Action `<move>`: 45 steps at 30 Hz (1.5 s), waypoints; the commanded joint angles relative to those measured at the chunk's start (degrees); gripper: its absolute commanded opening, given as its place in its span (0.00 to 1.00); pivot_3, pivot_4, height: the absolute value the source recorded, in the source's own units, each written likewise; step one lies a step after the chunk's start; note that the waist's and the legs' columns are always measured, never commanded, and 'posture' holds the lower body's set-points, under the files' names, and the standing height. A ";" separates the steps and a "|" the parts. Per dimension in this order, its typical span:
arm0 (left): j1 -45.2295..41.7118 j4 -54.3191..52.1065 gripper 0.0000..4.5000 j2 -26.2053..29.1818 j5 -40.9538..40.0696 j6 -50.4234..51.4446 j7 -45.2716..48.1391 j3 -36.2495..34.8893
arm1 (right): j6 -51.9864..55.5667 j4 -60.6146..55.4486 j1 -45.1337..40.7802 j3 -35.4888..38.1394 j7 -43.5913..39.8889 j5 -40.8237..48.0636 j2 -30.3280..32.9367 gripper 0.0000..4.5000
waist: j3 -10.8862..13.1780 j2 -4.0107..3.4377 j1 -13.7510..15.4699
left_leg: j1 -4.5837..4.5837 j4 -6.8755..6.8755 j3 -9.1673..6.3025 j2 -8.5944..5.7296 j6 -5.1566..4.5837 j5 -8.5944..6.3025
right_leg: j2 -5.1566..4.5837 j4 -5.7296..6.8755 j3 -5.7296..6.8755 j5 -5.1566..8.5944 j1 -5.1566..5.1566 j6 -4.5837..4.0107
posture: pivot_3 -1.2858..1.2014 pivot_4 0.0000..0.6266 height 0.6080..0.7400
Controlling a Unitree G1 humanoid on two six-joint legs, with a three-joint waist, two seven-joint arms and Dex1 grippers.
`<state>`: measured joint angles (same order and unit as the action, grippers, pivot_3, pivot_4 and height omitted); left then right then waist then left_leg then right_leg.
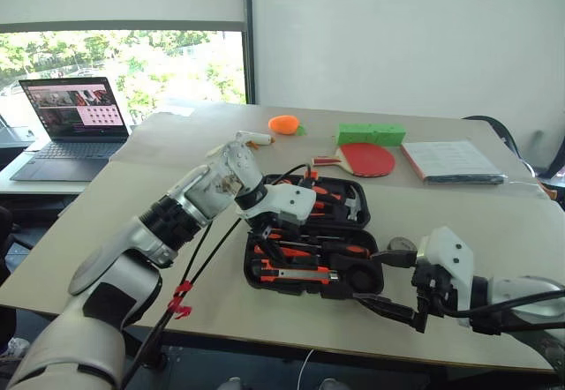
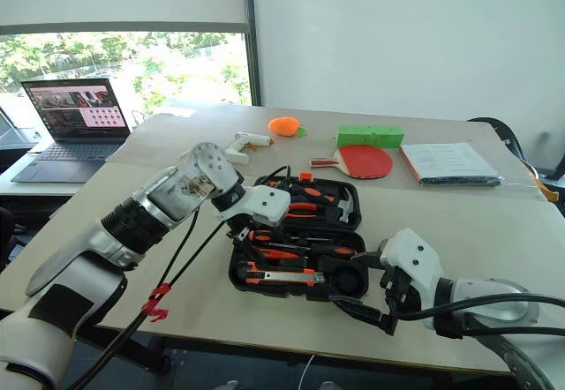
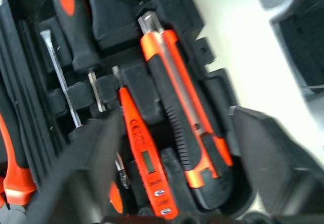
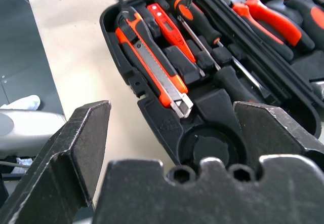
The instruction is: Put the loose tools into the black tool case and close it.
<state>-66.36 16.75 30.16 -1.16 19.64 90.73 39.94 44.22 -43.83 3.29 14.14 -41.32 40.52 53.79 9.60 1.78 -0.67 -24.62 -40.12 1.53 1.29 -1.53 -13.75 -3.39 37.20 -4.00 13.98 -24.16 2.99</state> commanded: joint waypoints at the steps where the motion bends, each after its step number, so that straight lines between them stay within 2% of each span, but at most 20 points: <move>1: 0.70 -0.91 0.33 -1.54 0.98 -0.77 -0.25 -1.44 | -1.32 -0.56 -0.55 0.96 -0.32 -0.22 -0.18 1.00 | 0.00 0.00 0.00 | -0.02 0.00 0.00 0.00 0.00 0.00 | 0.00 0.00 0.00 0.00 -0.02 0.00 | 0.52 0.24 0.97; 5: 1.77 -1.11 0.02 -2.14 2.58 -1.90 -0.20 -1.33 | -1.12 -0.78 -0.43 1.23 -0.22 0.05 -0.33 1.00 | 0.00 0.00 0.00 | -0.02 0.00 -0.02 0.00 0.00 0.00 | 0.00 0.00 0.00 0.00 -0.01 0.00 | 0.52 0.24 0.97; 18: 3.48 -1.27 0.02 -3.62 6.12 -1.98 -0.32 -1.37 | -0.53 -1.14 -0.04 1.58 0.29 0.83 -0.79 1.00 | 0.00 0.00 0.00 | -0.01 0.00 -0.02 0.00 0.00 0.00 | 0.01 0.01 0.00 0.00 0.00 0.00 | 0.52 0.24 0.97; 26: 4.57 3.32 0.02 -5.05 10.16 -6.92 -3.13 0.14 | 0.05 -1.17 -0.83 1.51 0.75 1.85 -1.02 1.00 | -0.01 -0.01 0.15 | 0.03 -0.05 -0.02 -0.01 0.00 0.00 | 0.00 0.01 0.00 -0.01 0.08 0.02 | 0.52 0.24 0.97; 34: 6.32 8.11 0.02 -5.71 12.90 -10.33 -4.45 1.01 | 0.12 -1.79 -0.39 1.37 1.03 2.34 -0.92 1.00 | -0.02 -0.02 0.45 | 0.80 -0.10 0.04 -0.05 0.00 0.00 | -0.03 -0.14 0.01 0.00 1.02 0.12 | 0.52 0.24 0.97; 37: 7.14 9.79 0.02 -5.18 14.64 -12.67 -5.67 1.25 | 0.13 -1.94 -0.32 1.38 1.03 2.35 -0.90 1.00 | -0.10 -0.07 0.35 | 0.85 -0.09 0.03 -0.03 0.00 0.00 | -0.02 -0.13 0.00 0.06 1.04 0.20 | 0.52 0.24 0.97; 43: 8.55 8.55 0.02 -5.64 13.51 -12.02 -4.82 -0.16 | 0.11 -1.86 -0.38 1.33 0.82 2.32 -0.75 1.00 | -0.27 -0.26 0.27 | 0.89 -0.10 0.02 -0.02 0.00 0.00 | -0.01 -0.13 -0.02 0.05 1.09 0.19 | 0.52 0.24 0.97; 45: 8.72 6.00 0.02 -7.23 9.61 -8.38 -4.22 -3.21 | 0.05 -1.30 -0.72 1.22 0.64 2.14 -0.65 1.00 | -0.28 -0.28 0.18 | 0.89 -0.10 0.02 -0.03 0.00 0.00 | -0.01 -0.13 -0.02 0.06 1.09 0.19 | 0.52 0.24 0.97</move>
<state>-59.38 22.86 23.82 8.92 8.34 87.13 37.01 44.28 -44.27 3.16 14.16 -40.61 41.88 52.86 9.32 1.50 -0.49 -23.74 -40.21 1.54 1.26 -1.53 -13.75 -3.41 37.07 -4.02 14.03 -23.07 3.17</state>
